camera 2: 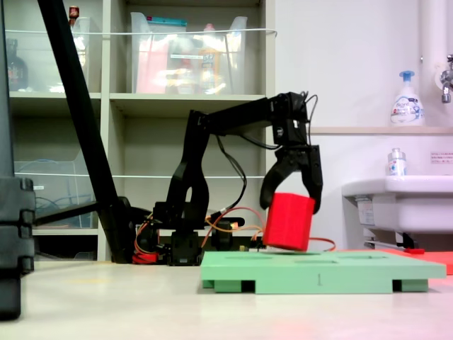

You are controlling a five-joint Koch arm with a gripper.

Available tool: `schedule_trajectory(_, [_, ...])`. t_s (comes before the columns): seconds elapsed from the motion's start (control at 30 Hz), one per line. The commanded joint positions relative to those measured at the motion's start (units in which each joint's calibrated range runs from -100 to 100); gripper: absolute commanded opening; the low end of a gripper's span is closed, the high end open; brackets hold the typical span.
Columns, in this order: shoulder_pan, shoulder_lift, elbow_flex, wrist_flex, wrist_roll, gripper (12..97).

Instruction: Put the octagonal pillar block into the corresponding hole

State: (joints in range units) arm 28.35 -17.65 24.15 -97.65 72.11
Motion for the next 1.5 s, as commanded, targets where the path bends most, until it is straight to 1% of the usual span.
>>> schedule_trajectory(0.0, [0.39, -0.93, 4.06, 0.25, 2.0, 28.9])
schedule_trajectory(0.37, [-0.44, 0.89, 4.36, 7.38, 3.81, 29.0])
schedule_trajectory(0.6, [-0.68, 5.08, 7.15, 7.66, 4.0, 29.0])
schedule_trajectory(0.97, [-0.29, 10.11, 6.95, 7.57, 6.69, 29.1])
schedule_trajectory(1.47, [1.37, 15.13, 6.95, 9.3, 6.79, 29.4])
